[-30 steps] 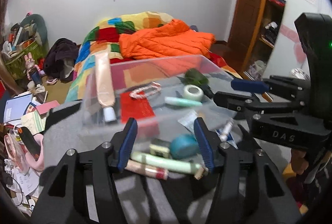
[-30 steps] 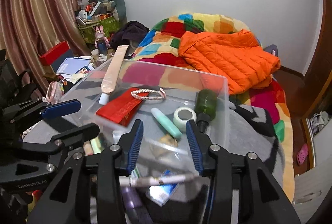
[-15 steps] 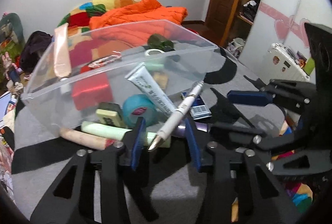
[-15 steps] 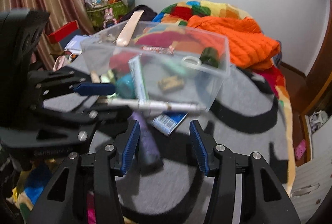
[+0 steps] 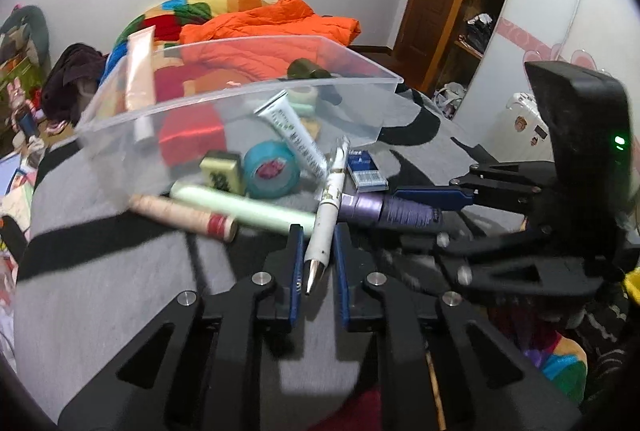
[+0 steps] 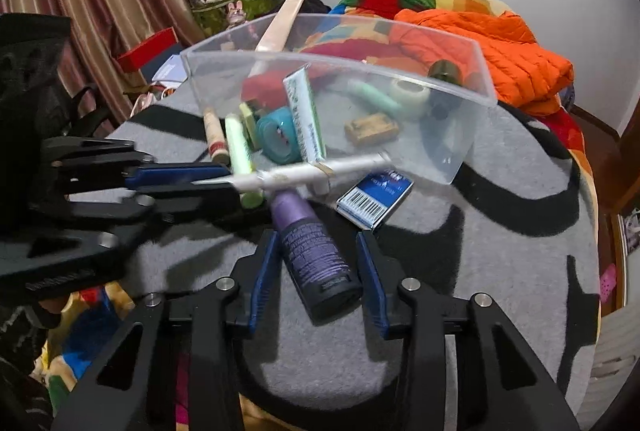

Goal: Organize objects
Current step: 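Grasp the white pen with the left tool while the right tool grasps the purple spray bottle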

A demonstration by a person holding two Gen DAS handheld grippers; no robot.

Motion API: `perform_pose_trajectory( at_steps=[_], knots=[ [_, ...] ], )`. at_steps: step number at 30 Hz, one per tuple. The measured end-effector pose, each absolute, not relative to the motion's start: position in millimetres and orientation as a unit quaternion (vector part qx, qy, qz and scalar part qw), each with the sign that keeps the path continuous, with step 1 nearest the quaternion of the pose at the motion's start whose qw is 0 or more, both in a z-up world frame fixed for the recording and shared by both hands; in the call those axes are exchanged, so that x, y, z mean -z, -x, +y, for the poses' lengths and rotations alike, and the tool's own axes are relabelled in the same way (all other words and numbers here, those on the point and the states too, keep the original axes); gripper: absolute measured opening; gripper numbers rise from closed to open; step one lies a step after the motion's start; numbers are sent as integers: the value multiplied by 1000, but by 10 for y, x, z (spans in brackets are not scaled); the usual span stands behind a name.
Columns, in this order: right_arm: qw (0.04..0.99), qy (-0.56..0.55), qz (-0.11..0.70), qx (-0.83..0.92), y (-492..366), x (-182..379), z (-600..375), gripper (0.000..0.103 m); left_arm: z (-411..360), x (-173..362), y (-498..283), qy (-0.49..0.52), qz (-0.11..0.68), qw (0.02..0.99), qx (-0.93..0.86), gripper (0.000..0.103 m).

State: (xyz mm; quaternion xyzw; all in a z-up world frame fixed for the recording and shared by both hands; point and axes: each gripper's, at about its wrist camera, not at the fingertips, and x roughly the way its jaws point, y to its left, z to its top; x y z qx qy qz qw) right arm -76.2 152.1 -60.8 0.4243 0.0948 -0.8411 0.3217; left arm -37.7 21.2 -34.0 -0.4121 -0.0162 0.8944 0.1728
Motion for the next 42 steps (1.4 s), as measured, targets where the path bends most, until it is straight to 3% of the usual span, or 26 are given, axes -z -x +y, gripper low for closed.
perform_pose_trajectory(
  at_steps=[3, 20, 25, 29, 32, 34, 42],
  knots=[
    [318, -425, 94, 842, 733, 613, 1549, 23, 127, 375, 241, 419, -21, 159, -894, 14],
    [288, -432, 81, 851, 675, 619, 1680, 24, 149, 535, 404, 433, -23, 148, -889, 17],
    [287, -432, 65, 853, 708, 623, 1695, 24, 216, 522, 516, 440, -21, 163, -883, 29],
    [284, -430, 58, 855, 697, 625, 1701, 23, 325, 538, 543, 435, -3, 166, -885, 29],
    [282, -429, 59, 856, 684, 625, 1695, 23, 388, 546, 527, 428, 11, 169, -888, 23],
    [280, -428, 58, 857, 672, 622, 1696, 23, 416, 545, 508, 427, 17, 171, -888, 14],
    [278, -424, 30, 861, 675, 500, 1824, 23, 460, 380, 326, 405, 15, 176, -897, 10]
  ],
)
